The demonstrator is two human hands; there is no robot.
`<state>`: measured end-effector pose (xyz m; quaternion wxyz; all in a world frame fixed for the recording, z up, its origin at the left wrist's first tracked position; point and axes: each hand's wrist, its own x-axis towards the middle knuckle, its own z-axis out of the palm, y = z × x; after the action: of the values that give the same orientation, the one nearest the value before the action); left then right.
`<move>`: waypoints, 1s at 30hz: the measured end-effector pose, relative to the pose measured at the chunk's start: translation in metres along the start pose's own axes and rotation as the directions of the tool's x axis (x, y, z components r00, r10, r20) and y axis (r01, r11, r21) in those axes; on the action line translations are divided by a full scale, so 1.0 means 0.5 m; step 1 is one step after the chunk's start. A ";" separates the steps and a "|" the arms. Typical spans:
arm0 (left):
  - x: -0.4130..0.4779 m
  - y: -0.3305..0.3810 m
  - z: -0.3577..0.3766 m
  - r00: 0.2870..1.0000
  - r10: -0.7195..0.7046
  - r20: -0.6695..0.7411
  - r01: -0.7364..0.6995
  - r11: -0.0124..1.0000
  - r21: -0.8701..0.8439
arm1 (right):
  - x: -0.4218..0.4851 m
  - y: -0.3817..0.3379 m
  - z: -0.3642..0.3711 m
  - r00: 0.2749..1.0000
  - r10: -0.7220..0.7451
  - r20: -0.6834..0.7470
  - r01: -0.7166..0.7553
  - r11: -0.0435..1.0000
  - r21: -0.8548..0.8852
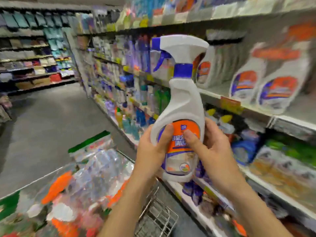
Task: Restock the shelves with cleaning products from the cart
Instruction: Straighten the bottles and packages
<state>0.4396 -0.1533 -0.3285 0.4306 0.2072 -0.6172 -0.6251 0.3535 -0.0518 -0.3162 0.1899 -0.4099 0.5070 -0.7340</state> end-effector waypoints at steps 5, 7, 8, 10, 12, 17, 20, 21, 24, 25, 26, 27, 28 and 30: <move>0.028 -0.032 0.108 0.965 -0.039 0.260 0.056 0.997 -0.057 | -0.021 -0.025 -0.090 0.970 -0.029 -0.240 -0.002 0.992 -0.126; 0.034 -0.048 0.147 0.936 -0.057 0.348 0.094 0.992 -0.090 | -0.035 -0.024 -0.120 0.946 -0.038 -0.322 -0.010 0.989 -0.147; 0.037 -0.056 0.167 0.921 -0.067 0.383 0.115 0.988 -0.104 | -0.041 -0.024 -0.135 0.934 -0.041 -0.354 -0.014 0.988 -0.151; 0.042 -0.077 0.209 0.893 -0.092 0.441 0.160 0.980 -0.120 | -0.045 -0.026 -0.167 0.912 -0.054 -0.406 -0.019 0.985 -0.173; 0.050 -0.095 0.254 0.867 -0.117 0.485 0.206 0.969 -0.135 | -0.040 -0.026 -0.203 0.889 -0.066 -0.453 -0.035 0.977 -0.212; 0.109 -0.135 0.354 0.836 -0.118 0.536 0.215 0.969 -0.121 | 0.016 -0.004 -0.301 0.865 -0.068 -0.498 -0.056 0.972 -0.230; 0.172 -0.149 0.377 0.864 -0.117 0.490 0.198 0.973 -0.117 | 0.089 0.019 -0.333 0.890 -0.066 -0.451 -0.035 0.976 -0.213; 0.195 -0.152 0.377 0.872 -0.113 0.477 0.185 0.977 -0.107 | 0.117 0.027 -0.337 0.903 -0.060 -0.425 -0.027 0.980 -0.197; 0.273 -0.155 0.364 0.916 -0.099 0.389 0.136 0.988 -0.069 | 0.207 0.050 -0.335 0.938 -0.065 -0.341 0.008 0.986 -0.166; 0.299 -0.157 0.357 0.928 -0.099 0.359 0.129 0.990 -0.061 | 0.238 0.058 -0.330 0.945 -0.063 -0.320 0.009 0.986 -0.168; 0.324 -0.157 0.349 0.938 -0.101 0.333 0.128 0.990 -0.062 | 0.268 0.066 -0.323 0.952 -0.058 -0.300 0.007 0.985 -0.170; 0.349 -0.158 0.342 0.947 -0.096 0.308 0.120 0.991 -0.061 | 0.299 0.075 -0.316 0.957 -0.054 -0.284 0.005 0.985 -0.170; 0.375 -0.156 0.335 0.956 -0.083 0.283 0.102 0.993 -0.054 | 0.330 0.082 -0.308 0.961 -0.053 -0.271 0.006 0.985 -0.173; 0.434 -0.150 0.324 0.974 -0.029 0.224 0.037 0.999 -0.031 | 0.397 0.097 -0.294 0.965 -0.068 -0.251 0.020 0.981 -0.191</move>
<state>0.1724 -0.2394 -0.3159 0.3513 0.1381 -0.6473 -0.6622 0.1126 -0.1232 -0.3004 0.0670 -0.3386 0.5847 -0.7341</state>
